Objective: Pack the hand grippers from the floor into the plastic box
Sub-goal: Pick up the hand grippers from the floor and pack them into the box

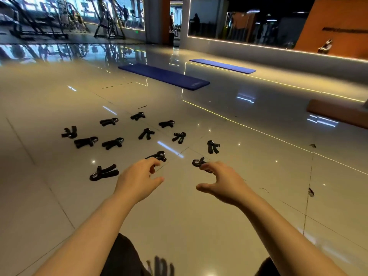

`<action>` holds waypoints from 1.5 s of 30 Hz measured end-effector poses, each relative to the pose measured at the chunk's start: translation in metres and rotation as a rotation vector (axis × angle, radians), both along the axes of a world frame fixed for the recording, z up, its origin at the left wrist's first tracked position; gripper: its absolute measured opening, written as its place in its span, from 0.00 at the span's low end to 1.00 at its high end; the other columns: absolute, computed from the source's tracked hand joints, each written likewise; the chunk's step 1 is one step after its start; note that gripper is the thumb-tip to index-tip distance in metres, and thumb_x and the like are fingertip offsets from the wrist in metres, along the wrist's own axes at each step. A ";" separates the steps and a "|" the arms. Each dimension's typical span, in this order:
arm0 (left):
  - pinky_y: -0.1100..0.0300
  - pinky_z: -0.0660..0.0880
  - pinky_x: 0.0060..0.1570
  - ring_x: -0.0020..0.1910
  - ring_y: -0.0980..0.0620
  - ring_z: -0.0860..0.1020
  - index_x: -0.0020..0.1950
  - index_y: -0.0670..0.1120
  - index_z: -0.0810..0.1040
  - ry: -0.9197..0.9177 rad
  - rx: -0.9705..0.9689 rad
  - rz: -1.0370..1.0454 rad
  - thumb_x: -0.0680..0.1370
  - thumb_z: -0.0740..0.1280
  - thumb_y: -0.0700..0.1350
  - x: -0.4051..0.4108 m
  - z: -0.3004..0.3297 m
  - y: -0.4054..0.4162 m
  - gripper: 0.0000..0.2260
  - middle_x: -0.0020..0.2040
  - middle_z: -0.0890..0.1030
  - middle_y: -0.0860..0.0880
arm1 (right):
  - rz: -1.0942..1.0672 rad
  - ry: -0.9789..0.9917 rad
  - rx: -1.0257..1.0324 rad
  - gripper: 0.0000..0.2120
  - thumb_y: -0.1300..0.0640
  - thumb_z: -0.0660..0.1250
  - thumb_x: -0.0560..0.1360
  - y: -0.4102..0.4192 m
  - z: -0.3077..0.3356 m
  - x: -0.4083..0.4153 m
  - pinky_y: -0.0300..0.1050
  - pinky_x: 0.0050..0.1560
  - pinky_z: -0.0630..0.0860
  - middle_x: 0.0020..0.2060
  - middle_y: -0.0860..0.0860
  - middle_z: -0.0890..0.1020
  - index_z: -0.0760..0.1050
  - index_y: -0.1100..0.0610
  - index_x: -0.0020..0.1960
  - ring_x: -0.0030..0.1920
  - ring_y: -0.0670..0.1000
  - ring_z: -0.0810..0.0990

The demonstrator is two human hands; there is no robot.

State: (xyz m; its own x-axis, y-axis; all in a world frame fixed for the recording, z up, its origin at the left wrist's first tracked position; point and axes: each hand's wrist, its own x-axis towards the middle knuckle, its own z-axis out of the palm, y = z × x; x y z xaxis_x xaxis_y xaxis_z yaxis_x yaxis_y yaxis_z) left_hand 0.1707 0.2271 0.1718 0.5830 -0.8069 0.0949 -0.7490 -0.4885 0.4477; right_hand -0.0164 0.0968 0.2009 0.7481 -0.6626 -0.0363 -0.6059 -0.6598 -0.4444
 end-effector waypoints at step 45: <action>0.33 0.43 0.68 0.75 0.45 0.36 0.73 0.63 0.34 -0.028 0.710 -0.288 0.58 0.44 0.82 0.271 -0.256 -0.313 0.49 0.77 0.36 0.53 | 0.084 0.725 0.329 0.48 0.39 0.70 0.69 -0.338 -0.282 0.246 0.59 0.73 0.55 0.77 0.54 0.44 0.41 0.43 0.76 0.76 0.60 0.46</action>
